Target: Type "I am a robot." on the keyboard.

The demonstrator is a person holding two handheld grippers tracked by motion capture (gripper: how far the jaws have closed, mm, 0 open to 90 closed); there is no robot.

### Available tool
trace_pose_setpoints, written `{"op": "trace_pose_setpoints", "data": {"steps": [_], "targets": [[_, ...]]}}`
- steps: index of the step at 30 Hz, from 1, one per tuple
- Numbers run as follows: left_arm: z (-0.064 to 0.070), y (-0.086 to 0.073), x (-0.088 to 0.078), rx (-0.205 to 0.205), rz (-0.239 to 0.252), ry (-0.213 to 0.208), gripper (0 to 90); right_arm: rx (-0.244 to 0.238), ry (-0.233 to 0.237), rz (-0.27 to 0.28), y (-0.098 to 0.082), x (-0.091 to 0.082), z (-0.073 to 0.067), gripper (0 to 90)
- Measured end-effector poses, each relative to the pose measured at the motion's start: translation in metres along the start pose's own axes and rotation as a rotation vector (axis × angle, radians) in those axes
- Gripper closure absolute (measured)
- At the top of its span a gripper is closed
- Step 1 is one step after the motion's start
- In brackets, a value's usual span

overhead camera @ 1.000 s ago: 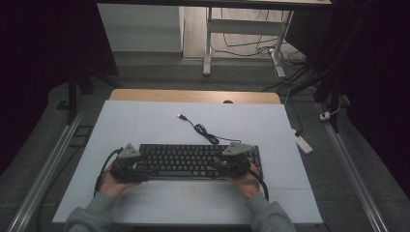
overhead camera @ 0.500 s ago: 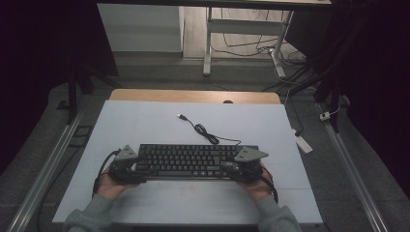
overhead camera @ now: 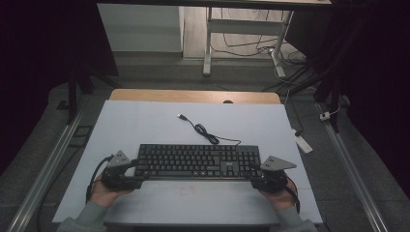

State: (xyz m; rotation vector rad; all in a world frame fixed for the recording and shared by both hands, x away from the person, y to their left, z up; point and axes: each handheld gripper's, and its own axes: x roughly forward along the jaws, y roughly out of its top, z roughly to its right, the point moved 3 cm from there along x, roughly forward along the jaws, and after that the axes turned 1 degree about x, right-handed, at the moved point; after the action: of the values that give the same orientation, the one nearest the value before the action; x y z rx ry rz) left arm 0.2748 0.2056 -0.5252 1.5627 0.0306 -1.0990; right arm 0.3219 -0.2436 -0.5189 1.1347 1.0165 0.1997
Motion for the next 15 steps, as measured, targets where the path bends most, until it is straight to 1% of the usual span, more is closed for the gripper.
{"op": "trace_pose_setpoints", "data": {"steps": [1,5,6,8,11,14,15], "targets": [[0.0004,-0.0013,-0.0011,0.002,0.002,0.002,27.6,0.003,-0.003,0.008,-0.0017,-0.0013,0.0013,53.3],[0.0011,-0.006,-0.0051,0.006,0.007,0.007,27.6,0.01,-0.019,-0.005,-0.0077,-0.0075,0.006,53.3],[0.0008,-0.0068,-0.0057,0.005,0.007,0.009,27.6,0.011,-0.013,-0.002,-0.0086,-0.0079,0.007,53.3],[0.0,-0.0077,-0.0061,0.002,0.008,0.011,27.6,0.012,-0.022,-0.007,-0.0096,-0.0083,0.008,53.3],[-0.0003,-0.0078,-0.0062,0.002,0.01,0.013,27.6,0.013,-0.016,-0.002,-0.0092,-0.0066,0.0078,53.2],[0.0003,-0.0077,-0.0055,0.004,0.009,0.012,27.6,0.006,-0.012,-0.001,-0.0076,-0.0049,0.0065,53.2],[0.0004,-0.0076,-0.0053,0.005,0.008,0.012,27.6,-0.002,-0.019,-0.005,-0.0073,-0.0047,0.0066,53.2]]}}
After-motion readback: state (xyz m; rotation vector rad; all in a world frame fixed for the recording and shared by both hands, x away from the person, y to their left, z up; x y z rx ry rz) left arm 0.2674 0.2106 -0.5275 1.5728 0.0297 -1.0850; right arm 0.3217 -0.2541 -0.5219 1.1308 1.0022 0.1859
